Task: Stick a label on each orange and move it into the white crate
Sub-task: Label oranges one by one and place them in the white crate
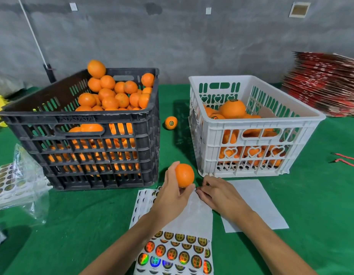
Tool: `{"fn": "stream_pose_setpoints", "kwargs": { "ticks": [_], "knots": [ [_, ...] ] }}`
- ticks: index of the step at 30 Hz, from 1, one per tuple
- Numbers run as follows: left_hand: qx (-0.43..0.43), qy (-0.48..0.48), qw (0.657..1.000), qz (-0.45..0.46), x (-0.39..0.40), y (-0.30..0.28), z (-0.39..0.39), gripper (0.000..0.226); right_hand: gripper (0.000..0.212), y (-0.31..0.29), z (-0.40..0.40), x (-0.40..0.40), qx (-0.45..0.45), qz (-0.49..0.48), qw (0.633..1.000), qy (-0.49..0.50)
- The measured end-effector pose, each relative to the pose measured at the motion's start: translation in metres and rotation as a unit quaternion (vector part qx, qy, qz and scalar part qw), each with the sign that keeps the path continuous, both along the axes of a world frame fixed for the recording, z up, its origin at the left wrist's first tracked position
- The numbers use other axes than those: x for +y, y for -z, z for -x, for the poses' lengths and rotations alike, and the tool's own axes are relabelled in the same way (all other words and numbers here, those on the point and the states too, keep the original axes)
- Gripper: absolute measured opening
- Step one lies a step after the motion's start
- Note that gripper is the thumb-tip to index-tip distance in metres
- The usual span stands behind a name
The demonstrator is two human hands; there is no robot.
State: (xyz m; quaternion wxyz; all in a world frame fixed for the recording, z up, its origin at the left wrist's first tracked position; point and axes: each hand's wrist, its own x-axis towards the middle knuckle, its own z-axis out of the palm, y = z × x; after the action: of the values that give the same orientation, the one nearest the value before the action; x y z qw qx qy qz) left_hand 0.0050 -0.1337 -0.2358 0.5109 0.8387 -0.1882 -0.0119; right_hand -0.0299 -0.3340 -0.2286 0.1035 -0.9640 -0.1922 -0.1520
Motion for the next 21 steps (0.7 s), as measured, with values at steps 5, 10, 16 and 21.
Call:
{"fn": "stream_pose_setpoints", "kwargs": {
  "ticks": [5,10,16,21],
  "knots": [
    [0.0,0.004,1.0,0.014,0.0,0.003,0.0,0.077,0.046,-0.003,0.003,-0.011,0.086,-0.091,0.992,0.009],
    [0.001,-0.011,0.999,0.047,0.001,0.006,-0.001,0.074,0.053,0.005,0.002,-0.018,0.081,-0.08,0.993,-0.007],
    [0.0,-0.028,0.999,0.042,-0.001,0.007,-0.001,0.074,0.034,0.011,-0.002,-0.014,0.053,-0.126,0.991,-0.011],
    [-0.002,-0.02,0.999,0.031,-0.001,0.007,-0.001,0.076,0.012,0.014,-0.003,-0.008,0.103,-0.319,0.942,0.031]
  ]
}}
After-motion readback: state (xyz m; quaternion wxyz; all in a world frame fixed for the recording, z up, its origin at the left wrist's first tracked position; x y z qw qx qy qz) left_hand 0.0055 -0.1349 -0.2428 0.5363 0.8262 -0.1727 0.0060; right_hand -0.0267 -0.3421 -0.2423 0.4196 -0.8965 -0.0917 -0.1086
